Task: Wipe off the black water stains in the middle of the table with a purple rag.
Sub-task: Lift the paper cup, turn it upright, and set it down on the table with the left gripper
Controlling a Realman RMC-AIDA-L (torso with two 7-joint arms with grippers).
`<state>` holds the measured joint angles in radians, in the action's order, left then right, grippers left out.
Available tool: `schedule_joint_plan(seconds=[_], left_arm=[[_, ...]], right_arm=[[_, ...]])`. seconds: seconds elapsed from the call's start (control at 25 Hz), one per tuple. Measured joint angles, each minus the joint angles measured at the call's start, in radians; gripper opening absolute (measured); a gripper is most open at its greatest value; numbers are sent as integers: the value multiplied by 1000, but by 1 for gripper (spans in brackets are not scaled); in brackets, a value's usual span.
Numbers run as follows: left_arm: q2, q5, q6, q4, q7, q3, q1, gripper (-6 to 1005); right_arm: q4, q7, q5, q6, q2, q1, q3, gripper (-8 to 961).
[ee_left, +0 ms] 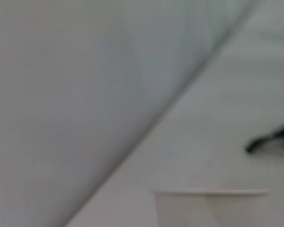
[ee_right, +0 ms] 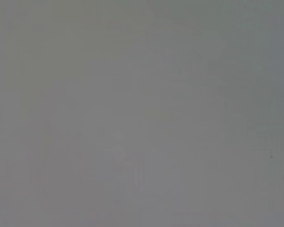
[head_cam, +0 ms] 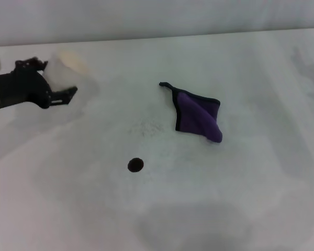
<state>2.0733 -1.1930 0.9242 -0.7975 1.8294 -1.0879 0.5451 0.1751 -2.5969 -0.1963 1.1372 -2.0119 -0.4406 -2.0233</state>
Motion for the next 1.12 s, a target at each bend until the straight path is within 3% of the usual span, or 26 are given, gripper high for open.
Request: schedule_joint_plan(seconds=[0.08,0.12,0.48,0.56,0.8,1.12], left_arm=[[0,-210,-26,60,118,0,-41,843],[0,-210,-26,60,118,0,-41,843],[5,-699,-27,345,420,0,-56,843],[8,-899,-23,455,539,-3,-53,844],[14,-1081,-5,559,628,-11,-48,844],[16,-1172,-3,656,700,-10,-29,841]], right_arm=[[1,0,0,-7,0,0,0,829],[2,0,0,-8,0,0,0,829],[3,0,0,-12,2,0,0,829],[3,0,0,-12,2,0,0,829],[3,0,0,-14,3,-1,0,829],[3,0,0,-16,3,-5,0,829]])
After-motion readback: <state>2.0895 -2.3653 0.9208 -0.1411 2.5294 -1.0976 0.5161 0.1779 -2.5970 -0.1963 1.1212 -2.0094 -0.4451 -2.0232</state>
